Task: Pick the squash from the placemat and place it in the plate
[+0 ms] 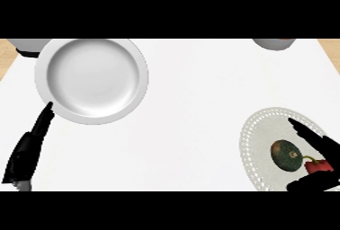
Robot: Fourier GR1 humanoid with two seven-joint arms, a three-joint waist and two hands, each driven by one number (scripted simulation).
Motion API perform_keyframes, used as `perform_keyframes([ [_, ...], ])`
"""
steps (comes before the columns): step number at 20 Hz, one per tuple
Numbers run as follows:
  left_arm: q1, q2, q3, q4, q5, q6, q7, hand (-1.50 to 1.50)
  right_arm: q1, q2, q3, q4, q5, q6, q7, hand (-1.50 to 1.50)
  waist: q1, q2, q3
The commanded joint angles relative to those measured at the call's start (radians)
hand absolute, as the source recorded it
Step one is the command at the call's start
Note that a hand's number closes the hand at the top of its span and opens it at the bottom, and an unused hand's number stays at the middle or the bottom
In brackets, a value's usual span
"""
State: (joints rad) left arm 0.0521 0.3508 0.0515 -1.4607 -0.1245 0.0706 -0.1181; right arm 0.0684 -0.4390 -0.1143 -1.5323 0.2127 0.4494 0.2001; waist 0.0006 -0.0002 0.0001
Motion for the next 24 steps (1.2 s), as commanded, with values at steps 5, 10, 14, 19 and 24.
perform_keyframes([
  [5,-0.019,-0.006,0.053,0.014,-0.019,-0.047,-0.002,0.00,0.005,0.074,-0.005,0.021,0.053,-0.022,-0.115,1.50,-0.002,0.000,0.000],
  [10,0.033,-0.043,0.059,-0.050,-0.052,-0.060,-0.003,0.00,-0.094,0.087,-0.025,0.069,0.085,-0.013,-0.078,1.50,0.002,0.000,0.000],
  [14,0.016,-0.044,0.034,-0.038,-0.051,-0.050,-0.004,0.00,-0.188,0.159,0.040,0.044,0.309,-0.340,-0.235,1.50,0.033,0.003,0.002],
  [19,0.014,-0.051,0.000,-0.048,-0.065,-0.064,-0.010,0.00,-0.331,0.227,0.097,0.078,0.550,-0.674,-0.330,1.50,0.082,0.013,0.004],
  [24,0.007,-0.076,-0.014,-0.019,-0.100,-0.026,-0.033,0.00,-0.407,0.349,0.067,0.275,0.656,-1.021,-0.430,1.50,0.058,0.016,0.003],
])
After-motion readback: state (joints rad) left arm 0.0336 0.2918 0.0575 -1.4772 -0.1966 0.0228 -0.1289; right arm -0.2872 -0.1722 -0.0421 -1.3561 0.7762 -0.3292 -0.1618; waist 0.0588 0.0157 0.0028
